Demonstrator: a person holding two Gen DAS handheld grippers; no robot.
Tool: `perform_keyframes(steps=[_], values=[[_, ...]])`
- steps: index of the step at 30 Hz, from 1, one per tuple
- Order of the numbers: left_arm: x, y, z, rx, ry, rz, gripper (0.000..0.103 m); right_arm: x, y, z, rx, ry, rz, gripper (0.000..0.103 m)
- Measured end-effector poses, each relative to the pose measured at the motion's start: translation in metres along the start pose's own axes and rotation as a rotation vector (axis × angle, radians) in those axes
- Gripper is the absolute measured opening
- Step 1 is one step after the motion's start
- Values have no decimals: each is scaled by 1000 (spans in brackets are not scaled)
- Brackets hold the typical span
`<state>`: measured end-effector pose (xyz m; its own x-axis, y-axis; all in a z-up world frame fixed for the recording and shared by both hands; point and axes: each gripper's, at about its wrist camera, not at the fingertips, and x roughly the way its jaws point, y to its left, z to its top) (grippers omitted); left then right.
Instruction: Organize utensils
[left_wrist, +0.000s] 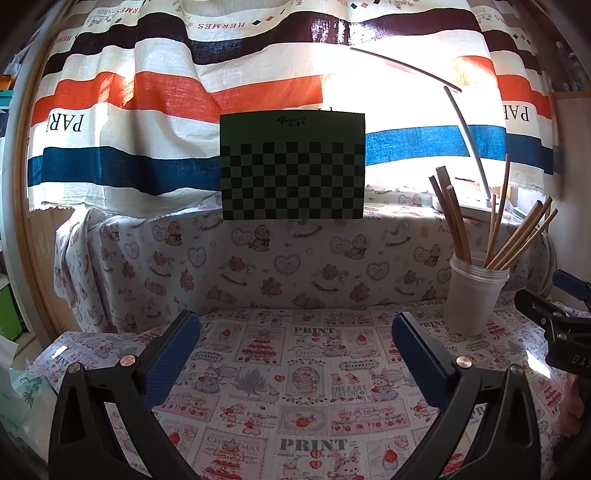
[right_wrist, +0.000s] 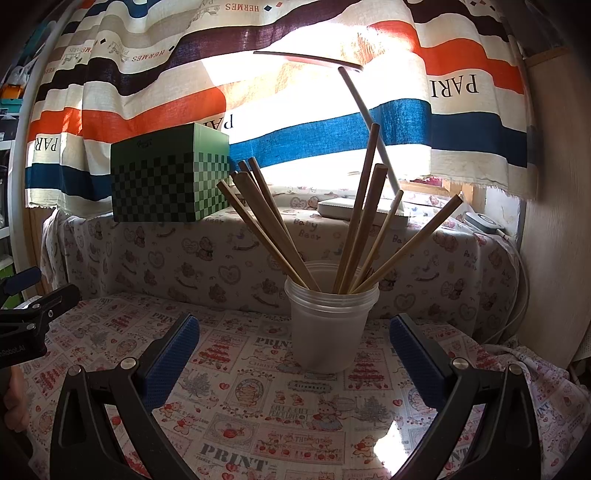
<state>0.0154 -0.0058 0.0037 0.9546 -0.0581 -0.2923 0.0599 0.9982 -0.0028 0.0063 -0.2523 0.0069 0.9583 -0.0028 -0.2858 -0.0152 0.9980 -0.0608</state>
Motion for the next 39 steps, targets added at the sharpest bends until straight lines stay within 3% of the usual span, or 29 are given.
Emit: perform_keyframes(steps=[39], values=[[2,1,-1,1,5,9,103,0,-1,0,3,1,-5,103]])
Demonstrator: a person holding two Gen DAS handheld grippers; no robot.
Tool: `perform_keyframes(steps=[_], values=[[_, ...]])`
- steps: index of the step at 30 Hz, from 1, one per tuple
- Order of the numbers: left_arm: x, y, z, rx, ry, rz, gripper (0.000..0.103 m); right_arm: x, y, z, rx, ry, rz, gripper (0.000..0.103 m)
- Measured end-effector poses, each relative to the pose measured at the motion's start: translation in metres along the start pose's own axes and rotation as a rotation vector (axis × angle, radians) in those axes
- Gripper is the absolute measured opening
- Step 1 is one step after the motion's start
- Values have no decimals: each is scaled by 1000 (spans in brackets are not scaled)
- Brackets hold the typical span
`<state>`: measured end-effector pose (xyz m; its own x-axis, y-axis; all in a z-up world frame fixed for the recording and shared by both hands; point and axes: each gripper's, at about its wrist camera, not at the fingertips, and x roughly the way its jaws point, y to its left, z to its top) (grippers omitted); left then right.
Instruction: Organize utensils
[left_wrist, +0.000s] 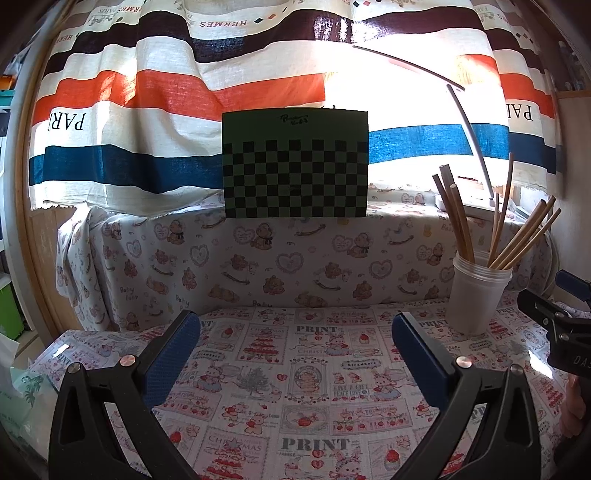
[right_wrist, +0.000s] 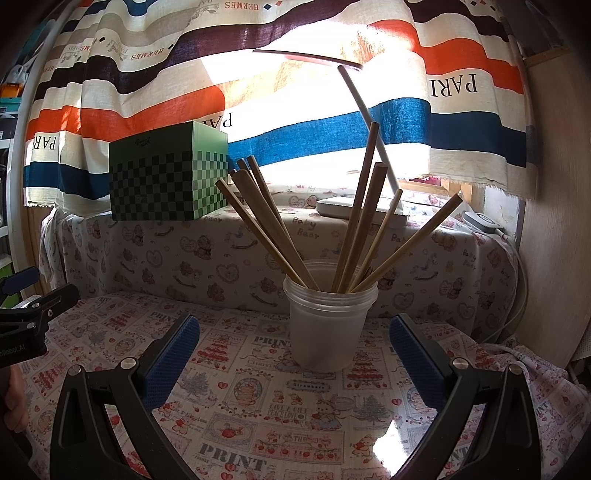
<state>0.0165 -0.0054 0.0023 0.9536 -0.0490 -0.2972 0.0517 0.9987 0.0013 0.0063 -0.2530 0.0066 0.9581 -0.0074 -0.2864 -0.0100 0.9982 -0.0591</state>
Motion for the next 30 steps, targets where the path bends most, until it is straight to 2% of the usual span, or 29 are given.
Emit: perform_keyframes(steps=[30], values=[[0,1,0,4,1,0,103,3,-2,-1,-5,11,-1,103]])
